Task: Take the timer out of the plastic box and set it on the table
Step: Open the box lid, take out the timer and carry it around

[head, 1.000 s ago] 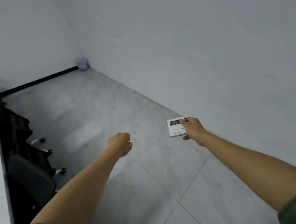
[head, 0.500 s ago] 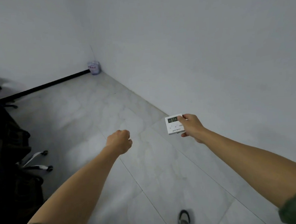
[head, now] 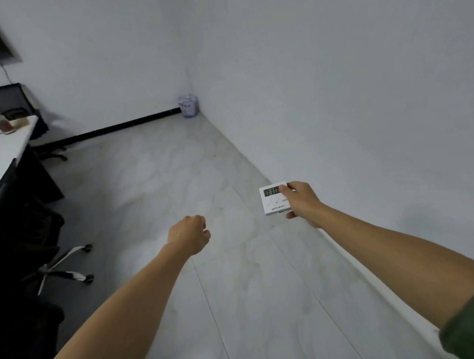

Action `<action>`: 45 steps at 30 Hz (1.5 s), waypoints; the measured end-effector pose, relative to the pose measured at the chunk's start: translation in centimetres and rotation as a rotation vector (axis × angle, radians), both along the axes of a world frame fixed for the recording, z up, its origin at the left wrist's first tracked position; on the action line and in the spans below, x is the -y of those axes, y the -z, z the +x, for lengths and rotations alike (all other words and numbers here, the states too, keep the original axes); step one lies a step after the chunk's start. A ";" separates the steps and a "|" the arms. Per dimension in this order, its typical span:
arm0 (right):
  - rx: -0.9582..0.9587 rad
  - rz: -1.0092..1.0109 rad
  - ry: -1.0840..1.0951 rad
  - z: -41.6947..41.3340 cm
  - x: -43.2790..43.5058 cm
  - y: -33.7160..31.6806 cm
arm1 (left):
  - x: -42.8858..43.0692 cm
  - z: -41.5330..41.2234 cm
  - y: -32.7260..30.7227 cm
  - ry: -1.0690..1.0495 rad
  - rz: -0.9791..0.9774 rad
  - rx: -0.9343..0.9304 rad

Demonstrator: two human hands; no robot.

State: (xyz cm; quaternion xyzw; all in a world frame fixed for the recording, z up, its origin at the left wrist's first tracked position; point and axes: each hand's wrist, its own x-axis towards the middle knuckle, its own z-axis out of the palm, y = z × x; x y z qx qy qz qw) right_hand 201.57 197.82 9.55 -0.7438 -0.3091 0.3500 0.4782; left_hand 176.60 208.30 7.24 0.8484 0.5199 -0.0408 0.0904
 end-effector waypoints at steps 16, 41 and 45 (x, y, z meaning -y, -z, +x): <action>0.001 0.024 -0.028 7.8 -35.4 -0.9 | -35.6 7.7 -1.5 -0.025 0.004 -0.011; -0.008 0.002 -0.250 20.2 -94.7 0.5 | -87.6 19.0 0.0 -0.238 0.009 -0.008; 0.000 0.010 -0.250 19.7 -105.4 1.8 | -98.2 18.9 1.3 -0.236 0.006 -0.010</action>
